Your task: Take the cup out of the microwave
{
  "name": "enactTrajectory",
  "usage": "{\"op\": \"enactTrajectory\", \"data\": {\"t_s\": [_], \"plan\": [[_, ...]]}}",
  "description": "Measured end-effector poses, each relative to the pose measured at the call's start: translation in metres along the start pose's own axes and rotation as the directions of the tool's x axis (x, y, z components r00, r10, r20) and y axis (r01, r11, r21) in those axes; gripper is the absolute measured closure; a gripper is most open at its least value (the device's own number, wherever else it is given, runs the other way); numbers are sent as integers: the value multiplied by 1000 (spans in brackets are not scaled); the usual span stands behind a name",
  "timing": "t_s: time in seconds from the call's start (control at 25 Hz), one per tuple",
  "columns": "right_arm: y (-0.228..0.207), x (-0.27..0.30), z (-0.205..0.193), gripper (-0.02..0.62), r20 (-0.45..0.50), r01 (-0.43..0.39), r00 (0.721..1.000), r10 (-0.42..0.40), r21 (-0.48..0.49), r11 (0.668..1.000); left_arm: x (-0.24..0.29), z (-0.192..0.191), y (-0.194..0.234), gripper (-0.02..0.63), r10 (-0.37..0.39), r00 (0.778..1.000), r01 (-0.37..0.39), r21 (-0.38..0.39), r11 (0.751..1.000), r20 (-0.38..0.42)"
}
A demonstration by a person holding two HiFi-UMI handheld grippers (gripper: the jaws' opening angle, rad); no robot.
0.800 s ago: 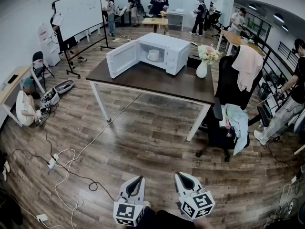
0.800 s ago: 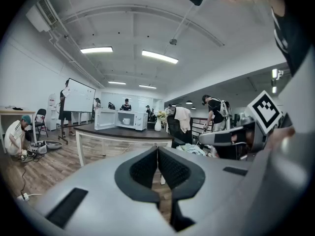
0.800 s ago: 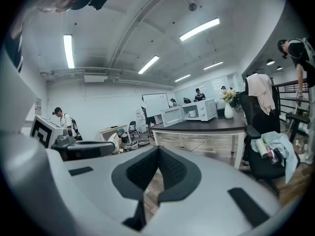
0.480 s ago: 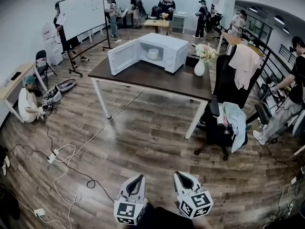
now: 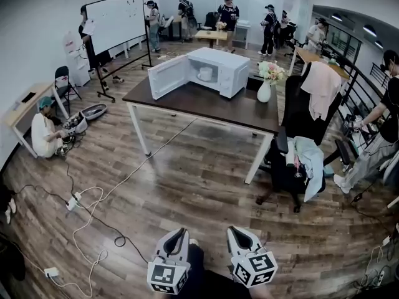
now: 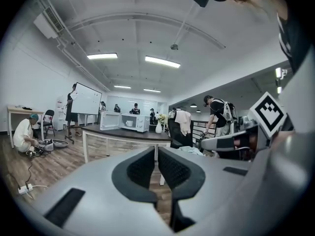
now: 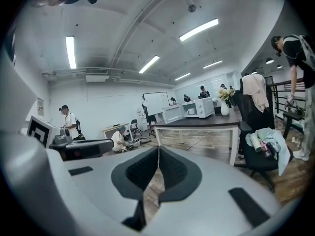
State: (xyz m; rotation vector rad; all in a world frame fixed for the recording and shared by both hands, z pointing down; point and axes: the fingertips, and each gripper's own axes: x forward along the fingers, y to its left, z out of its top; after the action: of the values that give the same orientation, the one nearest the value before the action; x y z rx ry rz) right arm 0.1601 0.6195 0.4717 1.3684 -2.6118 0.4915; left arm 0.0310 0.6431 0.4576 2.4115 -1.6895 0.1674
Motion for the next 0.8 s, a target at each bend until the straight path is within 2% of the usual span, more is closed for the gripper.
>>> {"op": "enactTrajectory", "data": {"t_s": [0.36,0.64,0.72,0.8], "plan": [[-7,17,9,600,12,-16,1000,16,8,1000,20,11,12,600,27,999,-27,5,1000,40],[-24,54,21,600,-5,-13,1000,13,14,1000,63,13,37,597,30,1000,-30,0,1000,-1],[-31,68,29,600,-8,-12,1000,13,5,1000,79,17,44,587,28,1000,-28,-1,1000,-9],[-38,84,37,600,-11,-11,1000,11,-3,1000,95,22,52,546,20,1000,-20,1,1000,-13]]}}
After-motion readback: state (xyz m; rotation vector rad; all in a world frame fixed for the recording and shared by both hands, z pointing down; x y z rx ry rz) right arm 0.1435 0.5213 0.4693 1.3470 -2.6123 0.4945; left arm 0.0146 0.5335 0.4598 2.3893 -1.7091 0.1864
